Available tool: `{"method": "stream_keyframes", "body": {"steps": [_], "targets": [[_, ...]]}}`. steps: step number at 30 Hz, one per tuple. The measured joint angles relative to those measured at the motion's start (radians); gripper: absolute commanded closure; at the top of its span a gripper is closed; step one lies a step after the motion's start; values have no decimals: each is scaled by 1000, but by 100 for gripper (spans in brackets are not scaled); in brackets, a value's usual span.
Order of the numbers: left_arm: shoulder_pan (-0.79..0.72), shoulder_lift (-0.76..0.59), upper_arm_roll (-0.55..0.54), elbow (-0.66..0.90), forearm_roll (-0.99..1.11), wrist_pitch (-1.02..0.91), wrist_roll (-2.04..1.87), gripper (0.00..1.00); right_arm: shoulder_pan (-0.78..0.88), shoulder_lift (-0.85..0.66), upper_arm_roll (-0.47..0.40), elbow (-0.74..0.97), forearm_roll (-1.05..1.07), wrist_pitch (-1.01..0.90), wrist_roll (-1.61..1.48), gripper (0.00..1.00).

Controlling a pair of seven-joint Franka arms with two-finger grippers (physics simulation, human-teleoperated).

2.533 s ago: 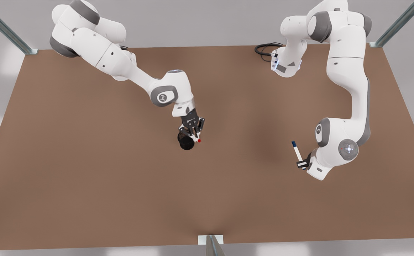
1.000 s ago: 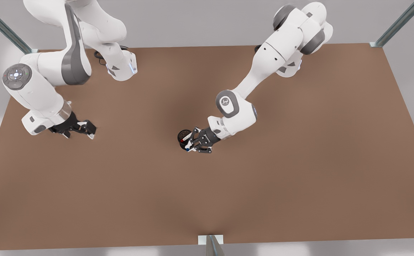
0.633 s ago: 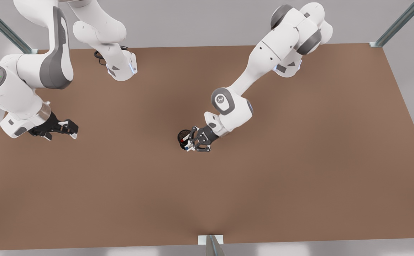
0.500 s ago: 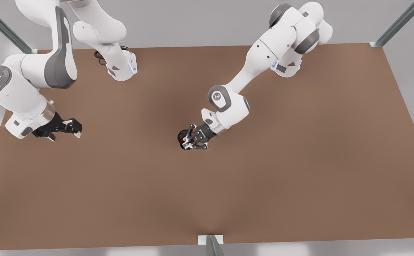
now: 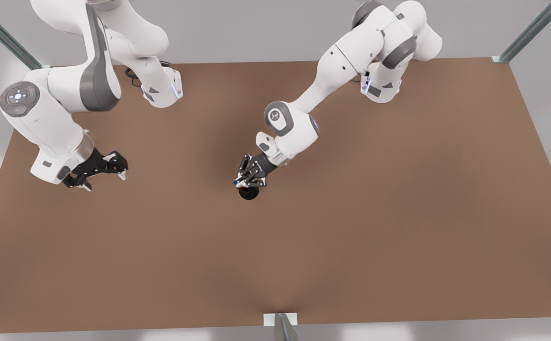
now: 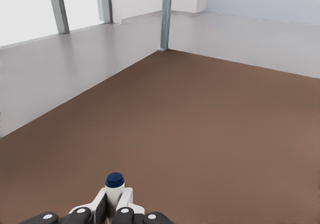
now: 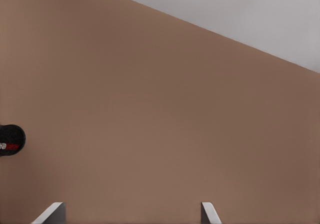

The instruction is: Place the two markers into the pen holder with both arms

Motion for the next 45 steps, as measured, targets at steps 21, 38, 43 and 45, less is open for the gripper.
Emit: {"method": "stream_keyframes", "body": {"steps": [21, 38, 43, 45], "targets": [[-23, 73, 7, 42, 2, 40, 33, 0, -26, 13, 8, 21, 1, -56, -57, 0], [492, -279, 455, 309, 1285, -1244, -727, 0, -23, 18, 8, 22, 1, -52, -68, 0], [495, -508, 463, 70, 1427, -1419, -1017, 0, -24, 18, 7, 22, 1, -54, -68, 0], [496, -537, 451, 18, 1453, -1422, -1120, 0, -25, 18, 7, 22, 1, -54, -68, 0]]}}
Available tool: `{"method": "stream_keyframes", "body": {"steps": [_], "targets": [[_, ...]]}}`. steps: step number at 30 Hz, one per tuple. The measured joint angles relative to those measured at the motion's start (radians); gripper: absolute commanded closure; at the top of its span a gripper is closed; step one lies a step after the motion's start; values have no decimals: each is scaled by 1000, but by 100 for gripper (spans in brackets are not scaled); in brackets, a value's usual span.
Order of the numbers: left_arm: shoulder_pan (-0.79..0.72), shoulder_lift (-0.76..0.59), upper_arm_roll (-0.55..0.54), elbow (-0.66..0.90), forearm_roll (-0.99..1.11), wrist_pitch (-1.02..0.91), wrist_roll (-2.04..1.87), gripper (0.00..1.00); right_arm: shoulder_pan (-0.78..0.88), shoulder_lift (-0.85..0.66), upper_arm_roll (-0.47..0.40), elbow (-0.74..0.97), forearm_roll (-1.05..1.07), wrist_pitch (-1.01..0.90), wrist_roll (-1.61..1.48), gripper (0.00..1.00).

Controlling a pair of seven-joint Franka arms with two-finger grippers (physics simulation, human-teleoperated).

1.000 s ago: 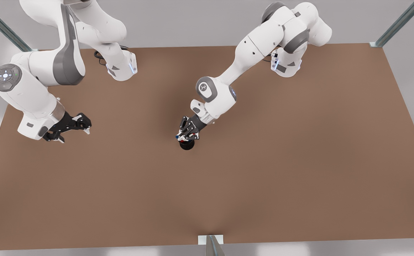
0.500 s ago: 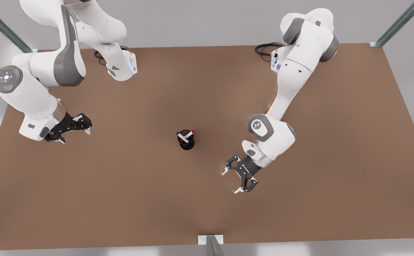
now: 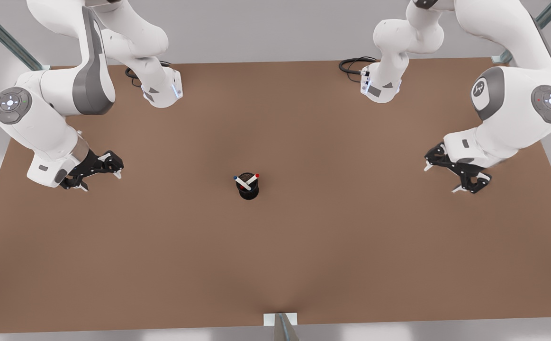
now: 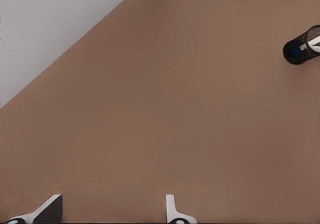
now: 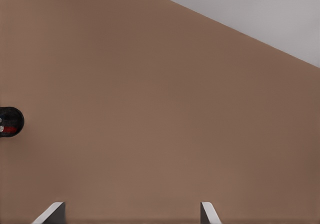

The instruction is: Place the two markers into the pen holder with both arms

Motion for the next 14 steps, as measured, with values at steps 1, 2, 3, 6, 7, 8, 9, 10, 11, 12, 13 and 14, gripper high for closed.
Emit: {"method": "stream_keyframes", "body": {"steps": [1, 2, 3, 6, 7, 8, 9, 10, 11, 12, 13, 14], "targets": [[0, 10, -9, 1, 14, 0, -51, 0, 0, 0, 0, 0, 0, 0, 0, 0], [-3, 33, -14, 23, 25, -2, -101, 0, -1, 0, 0, 0, 0, 0, 0, 0], [-7, 49, -16, 38, 33, -5, -149, 0, -1, 0, 0, 0, 0, 0, 0, 0], [-6, 77, -15, 67, 51, -10, -276, 0, -1, 0, 0, -1, 0, -3, 8, 0], [-7, 79, -16, 70, 59, -11, -314, 0, -1, 0, 1, 0, 0, -9, 20, 0], [-9, 81, -17, 71, 64, -13, -350, 0, -3, -1, 5, 2, 1, -21, 38, 0], [-11, 81, -18, 72, 68, -14, -384, 0, -4, -1, 8, 5, 1, -36, 56, 0], [-12, 81, -18, 72, 70, -15, -416, 0, -3, -1, 10, 8, 1, -48, 74, 0], [-12, 82, -19, 73, 72, -15, -447, 0, -1, -1, 12, 9, 1, -58, 90, 0], [-12, 82, -19, 73, 74, -16, -475, 0, 2, -1, 13, 10, 0, -66, 106, 0], [-11, 82, -19, 73, 74, -16, -503, 0, 4, -1, 14, 12, 0, -73, 121, 0], [-11, 82, -19, 73, 75, -17, -528, 0, 6, -2, 15, 14, 0, -80, 134, 0]]}}
